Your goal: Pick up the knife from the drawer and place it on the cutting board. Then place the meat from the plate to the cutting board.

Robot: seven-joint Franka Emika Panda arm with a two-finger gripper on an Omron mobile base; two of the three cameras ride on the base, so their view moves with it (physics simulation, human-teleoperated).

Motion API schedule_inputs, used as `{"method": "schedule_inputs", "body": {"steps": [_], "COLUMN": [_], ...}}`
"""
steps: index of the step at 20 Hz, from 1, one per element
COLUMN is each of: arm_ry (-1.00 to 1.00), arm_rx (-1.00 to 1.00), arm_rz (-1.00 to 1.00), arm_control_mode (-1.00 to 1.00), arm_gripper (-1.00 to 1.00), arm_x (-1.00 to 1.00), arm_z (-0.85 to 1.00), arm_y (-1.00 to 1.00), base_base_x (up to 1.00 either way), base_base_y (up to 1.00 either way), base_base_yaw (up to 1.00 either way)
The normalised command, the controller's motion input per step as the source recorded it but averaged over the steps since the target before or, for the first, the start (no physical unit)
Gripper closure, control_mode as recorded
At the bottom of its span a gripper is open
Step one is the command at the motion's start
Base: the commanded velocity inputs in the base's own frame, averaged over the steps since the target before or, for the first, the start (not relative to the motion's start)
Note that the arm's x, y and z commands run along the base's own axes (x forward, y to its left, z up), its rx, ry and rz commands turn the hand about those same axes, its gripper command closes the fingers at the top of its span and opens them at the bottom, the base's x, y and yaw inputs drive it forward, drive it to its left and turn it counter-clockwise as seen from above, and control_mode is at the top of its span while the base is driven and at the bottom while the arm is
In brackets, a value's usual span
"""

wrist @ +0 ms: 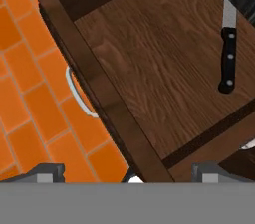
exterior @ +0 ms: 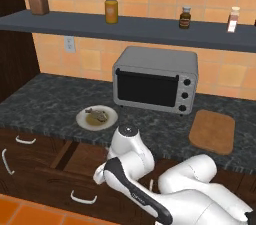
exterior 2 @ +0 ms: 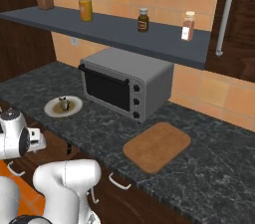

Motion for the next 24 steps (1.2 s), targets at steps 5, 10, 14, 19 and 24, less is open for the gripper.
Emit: {"method": "schedule_inputs", "body": {"steps": [5,10,14,19,24], "arm_ry": [0.14,0.07,0.0,0.01,0.03], "arm_rx": [-0.01,-0.03,-0.03,-0.02,-0.01], "arm_rz": [0.02,0.02,0.03,0.04,0.05], "arm_control_mode": [-1.0,-1.0,-1.0,-1.0,-1.0], "arm_gripper": [-1.0,-1.0,-1.0,-1.0,-1.0], "arm_x": [0.06,0.18,0.25,0.2,0.12], "arm_z": [-0.18,-0.24,-0.31,-0.3,-0.28], "arm_y": [0.19,0.18,0.09,0.06,0.06], "base_base_x": [0.0,0.0,0.0,0.0,0.0], "base_base_y": [0.0,0.0,0.0,0.0,0.0], "base_base_yaw": [0.0,0.0,0.0,0.0,0.0]}}
